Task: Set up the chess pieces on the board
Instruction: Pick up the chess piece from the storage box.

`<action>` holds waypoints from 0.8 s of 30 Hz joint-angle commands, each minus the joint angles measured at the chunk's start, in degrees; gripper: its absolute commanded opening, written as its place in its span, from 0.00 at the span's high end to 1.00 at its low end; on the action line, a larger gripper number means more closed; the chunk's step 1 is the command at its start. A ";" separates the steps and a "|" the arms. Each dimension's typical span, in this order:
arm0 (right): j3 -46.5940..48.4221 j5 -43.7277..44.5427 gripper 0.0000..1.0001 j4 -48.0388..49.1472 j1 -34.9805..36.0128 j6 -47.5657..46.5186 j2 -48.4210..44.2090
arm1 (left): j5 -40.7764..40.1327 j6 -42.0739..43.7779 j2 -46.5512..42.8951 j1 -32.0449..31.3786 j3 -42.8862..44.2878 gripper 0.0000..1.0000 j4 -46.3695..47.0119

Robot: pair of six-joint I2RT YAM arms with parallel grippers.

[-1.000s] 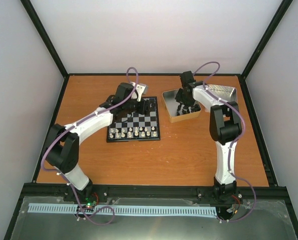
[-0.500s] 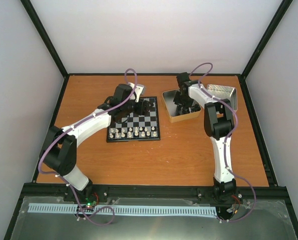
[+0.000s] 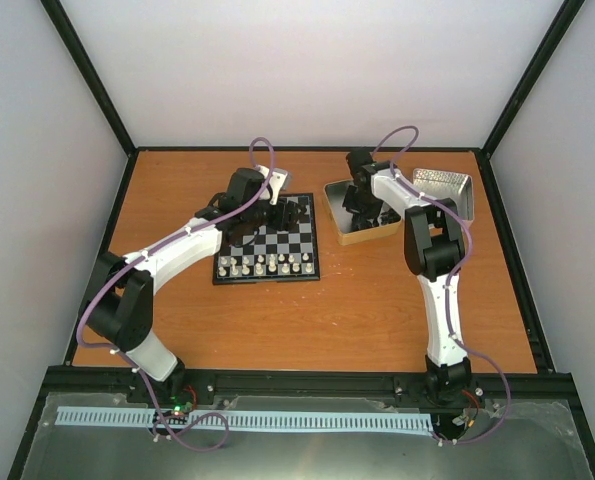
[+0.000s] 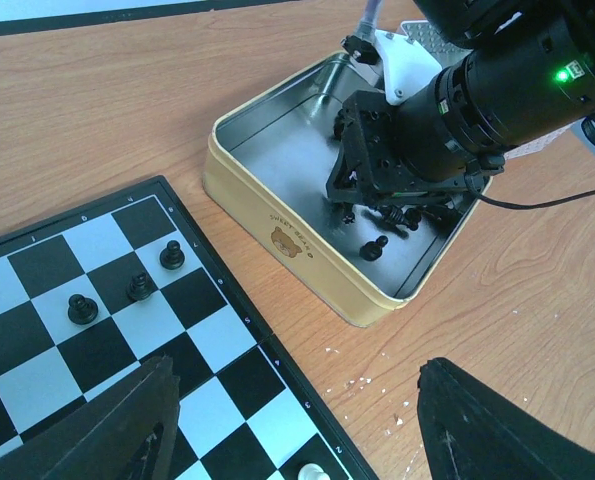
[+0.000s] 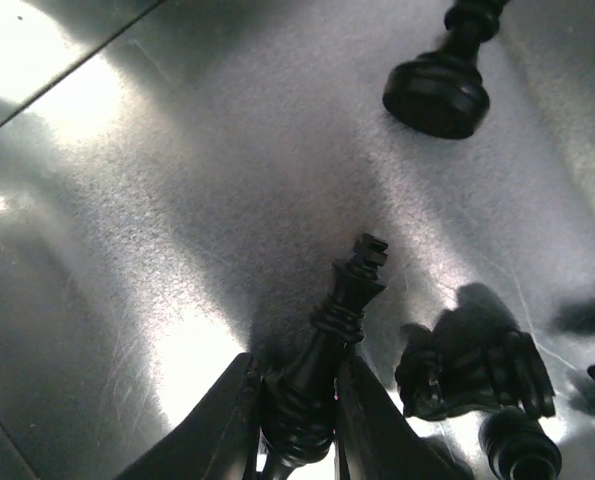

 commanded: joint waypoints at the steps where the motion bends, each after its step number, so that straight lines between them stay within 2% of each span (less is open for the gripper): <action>1: -1.13 1.46 0.84 1.80 0.16 -0.55 1.28 | 0.31 0.88 -0.09 0.34 0.23 0.33 1.04; 7: -4.47 -2.28 0.84 11.53 0.05 0.58 -7.30 | 2.03 0.35 0.29 0.42 0.66 0.31 1.86; 14: -9.98 -15.08 0.84 18.24 -0.76 12.91 -16.82 | 6.73 1.53 3.82 0.42 6.03 0.29 3.59; 19: -17.39 -24.31 0.83 21.44 -0.73 22.45 -23.07 | 9.65 2.55 6.66 0.11 7.40 0.28 9.28; 24: -23.30 -29.01 0.83 24.09 -0.83 28.72 -27.49 | 12.54 1.72 10.11 -0.79 9.64 0.29 13.06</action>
